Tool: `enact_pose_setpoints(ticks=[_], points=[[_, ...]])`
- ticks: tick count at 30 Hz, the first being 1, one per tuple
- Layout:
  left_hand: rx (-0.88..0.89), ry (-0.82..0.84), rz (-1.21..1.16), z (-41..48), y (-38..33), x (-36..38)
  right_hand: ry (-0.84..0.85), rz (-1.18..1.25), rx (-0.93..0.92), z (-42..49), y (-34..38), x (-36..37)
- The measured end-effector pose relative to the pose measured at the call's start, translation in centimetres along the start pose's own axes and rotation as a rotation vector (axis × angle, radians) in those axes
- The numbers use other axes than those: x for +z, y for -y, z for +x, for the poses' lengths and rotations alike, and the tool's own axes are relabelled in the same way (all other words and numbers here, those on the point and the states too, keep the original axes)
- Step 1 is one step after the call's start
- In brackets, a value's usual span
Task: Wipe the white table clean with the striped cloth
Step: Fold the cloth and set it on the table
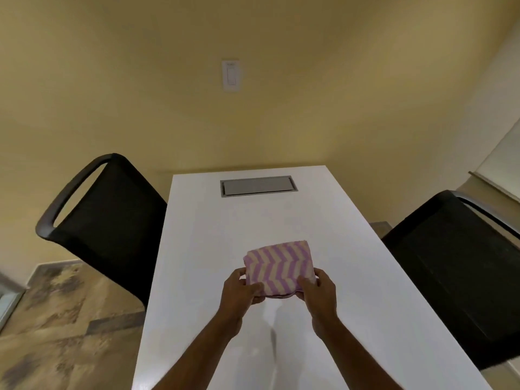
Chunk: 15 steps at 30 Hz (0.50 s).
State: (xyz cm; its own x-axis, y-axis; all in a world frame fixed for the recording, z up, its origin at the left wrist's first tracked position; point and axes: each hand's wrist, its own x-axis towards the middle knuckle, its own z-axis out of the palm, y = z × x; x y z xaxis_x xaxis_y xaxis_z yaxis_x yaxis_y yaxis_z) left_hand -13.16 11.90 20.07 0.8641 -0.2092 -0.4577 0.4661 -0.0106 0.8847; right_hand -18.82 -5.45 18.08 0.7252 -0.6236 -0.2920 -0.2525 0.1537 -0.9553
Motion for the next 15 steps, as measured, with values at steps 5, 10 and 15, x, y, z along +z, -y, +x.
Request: enact_pose_setpoints(ticks=[5, 10, 15], points=[[-0.021, -0.088, -0.023, 6.4, 0.2, 3.8, 0.006, -0.031, -0.005, 7.8, -0.3, -0.1], [-0.013, -0.158, -0.029, 12.1, 0.7, 5.7, 0.040, -0.044, 0.002, 14.4, -1.2, 1.3], [0.017, -0.182, -0.020, 17.5, 0.8, 6.3, 0.064, -0.059, -0.003, 20.2, -3.1, 3.3]])
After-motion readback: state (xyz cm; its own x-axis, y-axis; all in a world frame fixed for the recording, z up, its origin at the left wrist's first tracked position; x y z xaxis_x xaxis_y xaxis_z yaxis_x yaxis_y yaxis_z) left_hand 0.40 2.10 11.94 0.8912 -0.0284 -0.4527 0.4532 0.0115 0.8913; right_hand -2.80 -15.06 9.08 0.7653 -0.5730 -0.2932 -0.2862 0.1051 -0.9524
